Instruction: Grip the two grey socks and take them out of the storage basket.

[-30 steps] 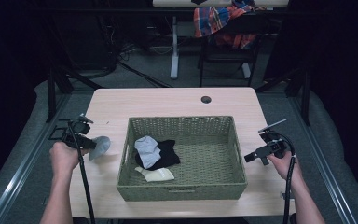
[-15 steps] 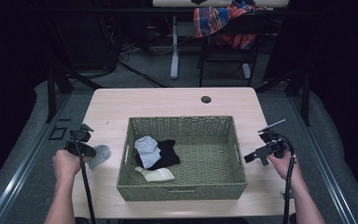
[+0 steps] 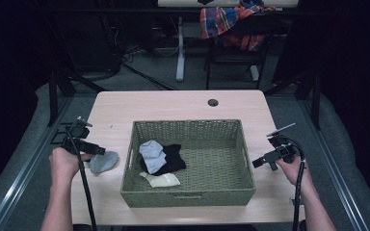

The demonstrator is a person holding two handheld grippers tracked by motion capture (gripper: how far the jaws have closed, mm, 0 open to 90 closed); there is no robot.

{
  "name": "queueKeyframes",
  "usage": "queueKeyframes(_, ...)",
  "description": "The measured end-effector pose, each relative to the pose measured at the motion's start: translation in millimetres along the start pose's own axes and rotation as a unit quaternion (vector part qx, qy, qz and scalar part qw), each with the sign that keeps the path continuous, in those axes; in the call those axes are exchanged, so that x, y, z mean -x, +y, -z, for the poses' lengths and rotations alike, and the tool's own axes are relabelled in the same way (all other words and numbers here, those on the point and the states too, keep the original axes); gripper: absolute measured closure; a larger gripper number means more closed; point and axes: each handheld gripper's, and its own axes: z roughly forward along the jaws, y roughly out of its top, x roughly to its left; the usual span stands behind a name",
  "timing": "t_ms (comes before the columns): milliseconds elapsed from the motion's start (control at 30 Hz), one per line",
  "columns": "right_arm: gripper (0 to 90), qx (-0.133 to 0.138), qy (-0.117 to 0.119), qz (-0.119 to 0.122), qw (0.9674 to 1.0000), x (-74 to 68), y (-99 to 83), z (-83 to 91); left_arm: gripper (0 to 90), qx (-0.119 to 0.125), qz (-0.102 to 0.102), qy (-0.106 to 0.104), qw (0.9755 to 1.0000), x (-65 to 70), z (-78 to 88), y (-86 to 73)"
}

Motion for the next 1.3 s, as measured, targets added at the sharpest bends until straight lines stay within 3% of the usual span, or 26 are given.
queueKeyframes(67,1.5,0.001,0.001,0.000,1.0000,-0.3,0.2,-0.2,13.9,0.004,-0.008,0.001,1.0000,4.4,6.0,1.8)
queueKeyframes(100,1.5,0.002,0.001,0.000,1.0000,-0.5,0.2,-0.5,11.5,0.010,-0.026,0.002,0.9996,13.1,18.4,5.9)
queueKeyframes(167,1.5,0.001,0.001,0.001,1.0000,-0.4,0.3,-0.6,7.6,0.018,-0.045,0.007,0.9988,22.1,30.2,10.2)
queueKeyframes(200,1.5,0.001,0.001,0.000,1.0000,-0.5,0.2,-0.6,5.0,0.018,-0.045,0.007,0.9988,22.1,30.2,10.2)
queueKeyframes(233,1.5,0.001,0.001,0.000,1.0000,-0.6,0.2,-0.5,2.1,0.026,-0.063,0.011,0.9976,32.0,40.7,14.7)
queueKeyframes(267,1.5,0.001,0.001,0.000,1.0000,-0.6,0.2,-0.5,0.2,0.026,-0.063,0.011,0.9976,32.0,40.7,14.7)
queueKeyframes(300,1.5,0.001,0.001,0.001,1.0000,-0.8,0.3,-0.4,0.2,0.033,-0.082,0.013,0.9960,42.3,49.2,19.3)
queueKeyframes(400,1.5,0.011,-0.001,-0.009,0.9999,-2.4,-0.5,-1.9,0.1,0.037,-0.100,0.012,0.9942,53.5,54.9,23.5)
queueKeyframes(433,1.5,0.010,0.001,-0.007,0.9999,-2.3,-0.4,-1.8,0.1,0.038,-0.118,0.013,0.9922,63.7,57.8,27.8)
queueKeyframes(567,1.5,0.011,0.001,-0.007,0.9999,-2.2,-0.5,-1.7,0.1,0.038,-0.139,0.010,0.9895,79.2,60.6,36.2)
queueKeyframes(633,1.5,0.011,0.001,-0.007,0.9999,-2.0,-0.5,-1.6,0.1,0.038,-0.144,0.010,0.9888,82.9,60.3,38.2)
queueKeyframes(700,1.5,0.011,0.001,-0.007,0.9999,-1.7,-0.5,-1.8,0.1,0.033,-0.164,0.010,0.9858,95.1,57.9,43.9)
queueKeyframes(733,1.5,0.011,0.001,-0.007,0.9999,-1.7,-0.5,-1.8,0.1,0.033,-0.164,0.010,0.9858,95.1,57.9,43.9)
queueKeyframes(767,1.5,0.011,0.001,-0.007,0.9999,-1.7,-0.4,-1.7,0.1,0.026,-0.176,0.008,0.9839,104.1,54.4,47.2)
queueKeyframes(867,1.5,0.010,0.002,-0.006,0.9999,-1.9,-0.6,-1.5,0.1,0.020,-0.187,0.006,0.9822,112.1,50.3,50.2)
queueKeyframes(900,1.5,0.006,0.003,-0.002,1.0000,-1.1,-0.3,-0.9,0.1,0.014,-0.196,0.004,0.9804,119.2,46.1,53.1)
queueKeyframes(933,1.5,0.007,0.001,-0.003,1.0000,-1.3,-0.3,-0.7,0.1,0.014,-0.196,0.004,0.9804,119.2,46.1,53.1)
queueKeyframes(967,1.5,0.007,0.002,-0.002,1.0000,-1.1,-0.3,-0.5,0.1,0.007,-0.208,0.005,0.9780,125.2,42.1,55.7)
queueKeyframes(1133,1.5,0.008,0.002,-0.002,1.0000,-1.4,-0.4,-0.3,0.1,-0.006,-0.220,0.000,0.9754,134.5,32.6,60.7)
queueKeyframes(1300,1.5,0.003,0.002,0.002,1.0000,-1.2,-0.4,0.5,0.4,-0.022,-0.242,-0.009,0.9701,145.9,15.8,65.6)
